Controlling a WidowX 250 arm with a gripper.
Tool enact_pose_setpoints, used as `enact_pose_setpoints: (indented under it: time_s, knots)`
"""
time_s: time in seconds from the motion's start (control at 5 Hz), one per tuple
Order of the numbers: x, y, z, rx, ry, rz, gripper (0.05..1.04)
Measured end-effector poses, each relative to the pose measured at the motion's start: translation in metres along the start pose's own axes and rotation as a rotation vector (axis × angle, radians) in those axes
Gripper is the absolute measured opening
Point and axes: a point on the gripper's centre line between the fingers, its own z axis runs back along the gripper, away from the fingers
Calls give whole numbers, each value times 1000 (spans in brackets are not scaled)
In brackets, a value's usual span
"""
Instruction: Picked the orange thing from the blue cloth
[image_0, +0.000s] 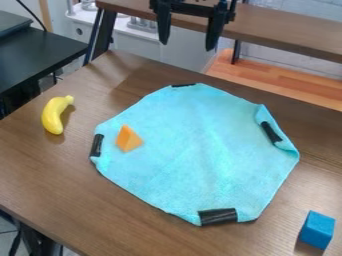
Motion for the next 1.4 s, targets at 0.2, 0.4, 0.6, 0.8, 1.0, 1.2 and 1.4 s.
enact_pose_setpoints:
  time_s: [0.2, 0.4, 0.6, 0.8, 1.0, 1.2, 1.4]
  knots:
    - [-2, -2, -18, 18, 34, -18, 1000]
    - [1, 9, -46, 0, 31, -112, 1000]
    - [9, 30, -49, -71, -41, -186, 1000]
    - [12, 39, -57, -131, -90, -295, 999]
    - [15, 63, -76, -160, -109, -401, 999]
    - [4, 66, -91, -119, -167, -561, 1000]
    - [-4, 68, -107, -95, -162, -660, 1000]
